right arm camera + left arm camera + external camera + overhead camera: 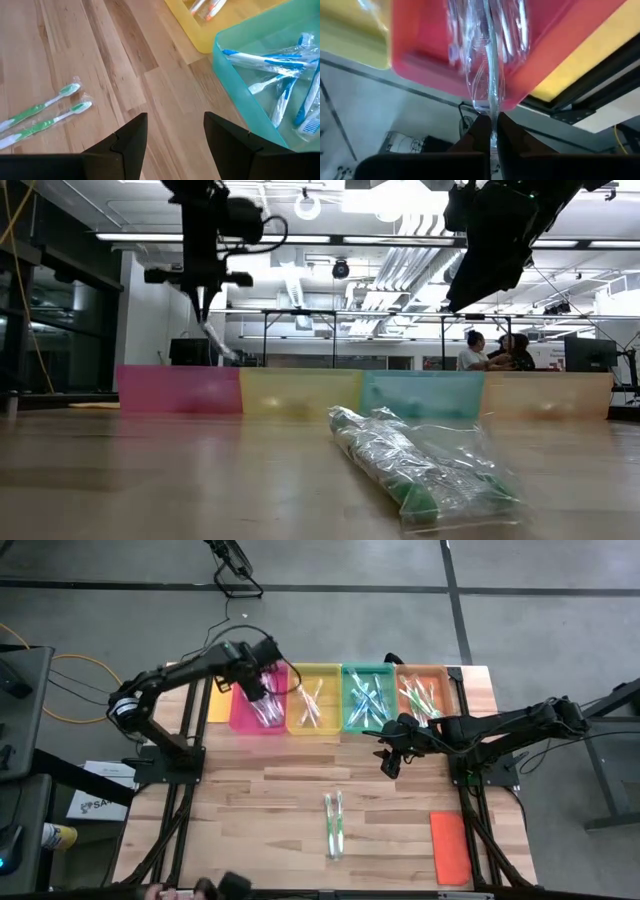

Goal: Pick & Place Toothbrushes
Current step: Put the purple toothbrush into the pink bin, then put the green toothbrush into the orange bin

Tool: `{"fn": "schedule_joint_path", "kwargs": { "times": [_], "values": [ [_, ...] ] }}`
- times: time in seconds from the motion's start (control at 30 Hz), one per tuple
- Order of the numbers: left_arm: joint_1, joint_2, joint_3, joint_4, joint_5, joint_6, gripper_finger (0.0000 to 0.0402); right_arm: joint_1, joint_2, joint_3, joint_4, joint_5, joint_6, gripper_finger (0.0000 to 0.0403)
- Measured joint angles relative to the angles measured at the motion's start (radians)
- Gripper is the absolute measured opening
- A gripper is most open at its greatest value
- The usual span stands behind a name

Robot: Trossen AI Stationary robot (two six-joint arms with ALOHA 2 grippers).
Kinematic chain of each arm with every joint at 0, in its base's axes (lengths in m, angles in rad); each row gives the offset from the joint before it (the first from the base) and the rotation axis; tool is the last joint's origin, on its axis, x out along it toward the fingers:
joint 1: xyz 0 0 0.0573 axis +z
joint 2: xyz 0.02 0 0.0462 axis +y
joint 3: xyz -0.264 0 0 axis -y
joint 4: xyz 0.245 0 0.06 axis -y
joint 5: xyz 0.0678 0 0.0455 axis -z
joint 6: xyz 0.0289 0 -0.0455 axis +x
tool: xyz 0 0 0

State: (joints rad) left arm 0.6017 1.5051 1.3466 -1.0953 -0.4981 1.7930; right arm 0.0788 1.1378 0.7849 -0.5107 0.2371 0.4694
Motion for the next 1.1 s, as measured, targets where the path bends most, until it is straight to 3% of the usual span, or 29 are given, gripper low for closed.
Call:
{"fn": "schedule_joint_path", "kwargs": {
  "times": [0.2, 0.47, 0.63, 0.9, 1.1],
  "values": [
    [0.126, 0.043, 0.000, 0.064, 0.107, 0.105, 0.0022, 0.000, 0.000, 0.000, 0.000, -0.001, 0.005, 0.0188],
    [0.158, 0.081, 0.000, 0.111, 0.122, 0.179, 0.0152, 0.000, 0.000, 0.000, 0.000, 0.000, 0.021, 0.0188],
    [0.144, 0.082, 0.001, 0.169, 0.127, -0.029, 0.0191, 0.000, 0.000, 0.000, 0.000, -0.001, 0.076, 0.0188],
    [0.144, 0.081, 0.001, 0.158, 0.180, -0.244, 0.0186, 0.002, 0.000, 0.000, 0.001, -0.004, 0.245, 0.0188],
    [0.123, 0.072, 0.001, 0.082, 0.233, -0.520, 0.0186, 0.060, 0.001, 0.000, 0.057, -0.003, 0.399, 0.0188]
  ]
}}
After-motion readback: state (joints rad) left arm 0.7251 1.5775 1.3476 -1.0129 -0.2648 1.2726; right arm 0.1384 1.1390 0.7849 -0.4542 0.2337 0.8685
